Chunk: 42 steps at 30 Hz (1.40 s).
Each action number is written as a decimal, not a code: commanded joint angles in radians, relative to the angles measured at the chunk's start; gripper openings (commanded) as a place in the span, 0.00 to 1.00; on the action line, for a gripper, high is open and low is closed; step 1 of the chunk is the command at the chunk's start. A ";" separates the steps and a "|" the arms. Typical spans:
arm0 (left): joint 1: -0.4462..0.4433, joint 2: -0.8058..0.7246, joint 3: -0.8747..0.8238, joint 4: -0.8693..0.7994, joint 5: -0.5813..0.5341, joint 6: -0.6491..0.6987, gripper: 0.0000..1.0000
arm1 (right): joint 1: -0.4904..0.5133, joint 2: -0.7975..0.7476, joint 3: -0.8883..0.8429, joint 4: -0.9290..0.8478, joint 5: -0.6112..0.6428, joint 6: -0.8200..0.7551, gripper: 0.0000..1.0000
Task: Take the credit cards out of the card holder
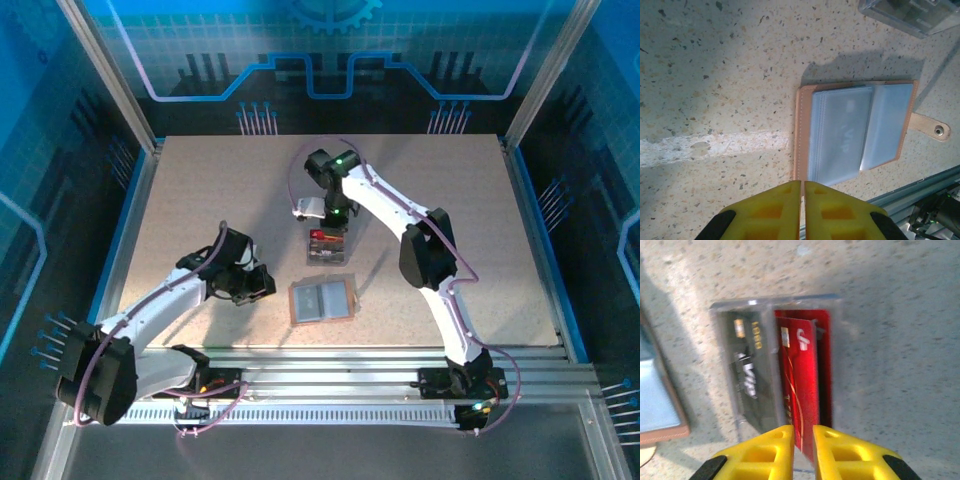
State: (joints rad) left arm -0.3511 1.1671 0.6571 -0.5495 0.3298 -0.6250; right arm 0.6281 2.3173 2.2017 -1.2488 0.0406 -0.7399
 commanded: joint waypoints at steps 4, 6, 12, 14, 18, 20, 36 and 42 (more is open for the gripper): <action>0.014 -0.009 -0.004 -0.018 0.027 0.021 0.10 | -0.003 -0.212 -0.144 0.198 0.051 0.101 0.19; 0.014 -0.001 -0.001 -0.010 0.031 0.019 0.10 | -0.001 -0.277 -0.208 0.246 0.044 0.134 0.21; 0.014 0.028 -0.009 0.063 0.069 -0.007 0.10 | 0.001 -0.430 -0.391 0.302 -0.078 0.347 0.28; 0.013 0.040 -0.027 0.123 0.094 -0.033 0.10 | 0.009 -0.478 -0.470 0.319 -0.140 0.463 0.29; 0.012 0.097 -0.031 0.200 0.146 -0.061 0.09 | 0.038 -0.578 -0.656 0.396 -0.160 0.692 0.31; 0.009 0.135 -0.015 0.210 0.165 -0.062 0.08 | 0.038 -0.594 -0.715 0.389 -0.211 0.820 0.29; -0.087 0.239 0.000 0.264 0.140 -0.119 0.05 | 0.168 -0.619 -1.057 0.771 -0.471 1.376 0.20; -0.083 0.187 -0.025 0.261 0.097 -0.131 0.05 | 0.206 -0.567 -1.053 0.804 -0.470 1.411 0.22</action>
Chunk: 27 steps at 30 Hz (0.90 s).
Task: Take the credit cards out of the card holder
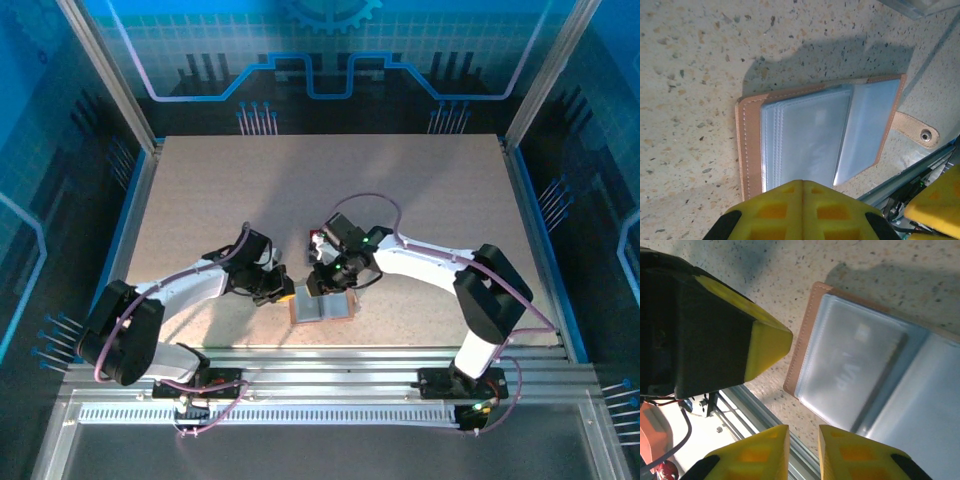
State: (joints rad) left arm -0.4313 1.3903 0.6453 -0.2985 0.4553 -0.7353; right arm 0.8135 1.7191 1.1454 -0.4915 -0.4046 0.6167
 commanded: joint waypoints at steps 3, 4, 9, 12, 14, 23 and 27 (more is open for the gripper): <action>0.005 -0.053 -0.028 0.013 -0.033 -0.027 0.05 | 0.035 0.057 0.011 0.060 -0.032 0.064 0.22; 0.008 -0.056 -0.031 0.015 -0.034 -0.027 0.05 | 0.040 0.067 0.015 0.060 -0.030 0.066 0.22; 0.034 -0.076 -0.055 0.015 -0.040 -0.029 0.05 | 0.059 0.104 0.034 0.050 -0.015 0.072 0.23; 0.049 -0.089 -0.063 0.012 -0.035 -0.023 0.05 | 0.068 0.119 0.043 0.052 -0.016 0.077 0.23; 0.054 -0.086 -0.062 0.009 -0.031 -0.018 0.05 | 0.073 0.131 0.051 0.053 -0.020 0.080 0.23; 0.054 -0.066 -0.066 0.029 -0.003 -0.013 0.01 | 0.094 0.187 0.080 0.030 0.003 0.079 0.22; 0.055 -0.060 -0.065 0.033 0.007 -0.012 0.01 | 0.097 0.198 0.083 0.019 0.013 0.077 0.22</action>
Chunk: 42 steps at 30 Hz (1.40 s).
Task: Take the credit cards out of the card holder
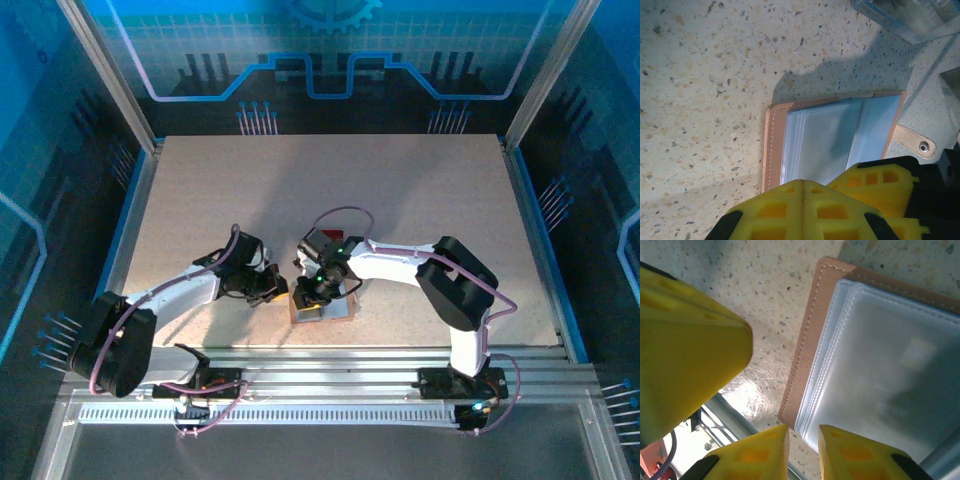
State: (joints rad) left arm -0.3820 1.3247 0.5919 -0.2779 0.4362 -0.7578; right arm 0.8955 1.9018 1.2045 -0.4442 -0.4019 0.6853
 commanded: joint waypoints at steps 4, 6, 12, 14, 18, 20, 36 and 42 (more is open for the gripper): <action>0.005 0.007 -0.015 0.020 0.038 0.008 0.00 | 0.018 0.017 0.019 -0.051 0.049 -0.001 0.21; 0.004 0.011 -0.018 0.026 0.045 0.006 0.00 | 0.019 0.021 0.023 -0.077 0.075 -0.011 0.21; 0.003 0.035 -0.016 0.041 0.061 0.004 0.00 | 0.022 0.014 0.025 -0.130 0.131 -0.021 0.20; 0.002 0.048 -0.014 0.050 0.068 0.002 0.00 | 0.023 0.009 0.030 -0.155 0.156 -0.026 0.20; -0.007 0.072 -0.011 0.070 0.077 -0.007 0.00 | 0.023 -0.004 0.032 -0.181 0.180 -0.030 0.19; -0.016 0.086 -0.007 0.079 0.081 -0.010 0.00 | 0.024 -0.011 0.030 -0.188 0.189 -0.028 0.19; -0.093 0.194 0.033 0.105 0.081 -0.038 0.00 | 0.025 -0.025 0.013 -0.188 0.212 -0.007 0.14; -0.092 0.216 0.040 0.098 0.090 -0.030 0.00 | 0.026 -0.030 0.013 -0.189 0.212 -0.006 0.14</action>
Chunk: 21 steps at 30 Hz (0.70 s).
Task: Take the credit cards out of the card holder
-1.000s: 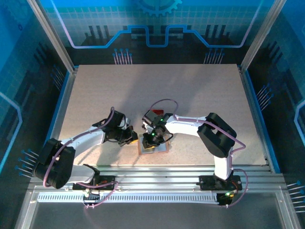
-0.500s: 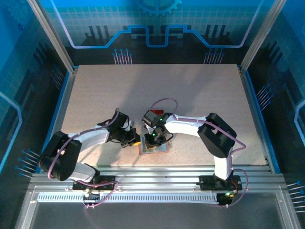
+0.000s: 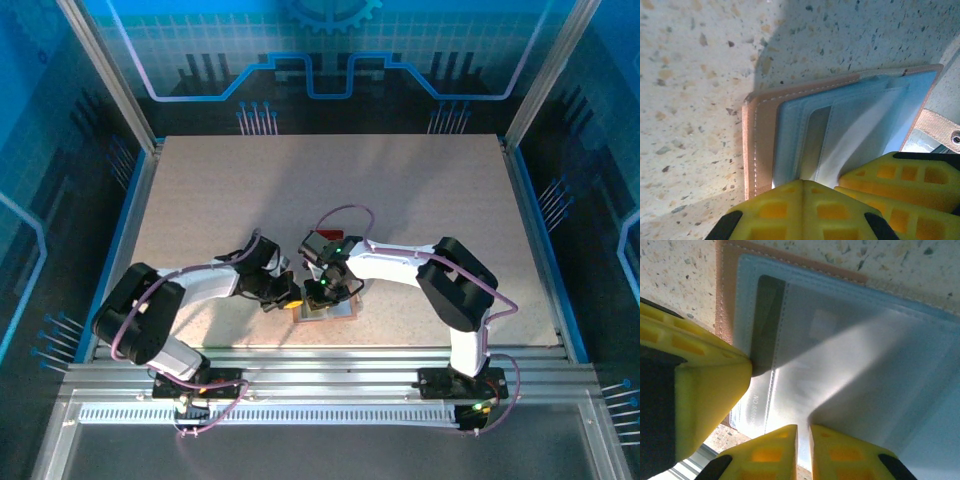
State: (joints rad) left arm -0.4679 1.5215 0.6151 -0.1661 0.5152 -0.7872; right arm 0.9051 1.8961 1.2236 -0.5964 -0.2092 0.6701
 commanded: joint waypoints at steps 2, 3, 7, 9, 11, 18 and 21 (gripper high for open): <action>-0.006 0.018 0.019 -0.017 0.011 0.000 0.00 | 0.017 -0.025 -0.006 -0.037 0.021 0.011 0.14; -0.005 0.014 0.020 -0.015 0.012 -0.003 0.00 | 0.018 -0.025 -0.006 -0.037 0.020 0.011 0.14; -0.006 -0.014 0.027 -0.008 0.021 -0.016 0.00 | 0.020 -0.024 -0.010 -0.037 0.023 0.013 0.14; -0.006 -0.022 0.032 -0.006 0.028 -0.020 0.00 | 0.020 -0.023 -0.013 -0.036 0.025 0.013 0.14; -0.006 -0.023 0.038 -0.006 0.031 -0.020 0.00 | 0.020 -0.023 -0.015 -0.037 0.025 0.014 0.14; -0.007 0.034 0.034 0.046 0.070 -0.029 0.00 | 0.020 -0.026 -0.015 -0.036 0.024 0.011 0.14; -0.007 0.050 0.035 0.045 0.067 -0.024 0.00 | 0.021 -0.022 -0.013 -0.038 0.024 0.011 0.14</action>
State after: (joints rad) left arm -0.4679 1.5509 0.6300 -0.1280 0.5514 -0.8055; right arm 0.9062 1.8942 1.2232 -0.6022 -0.2062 0.6735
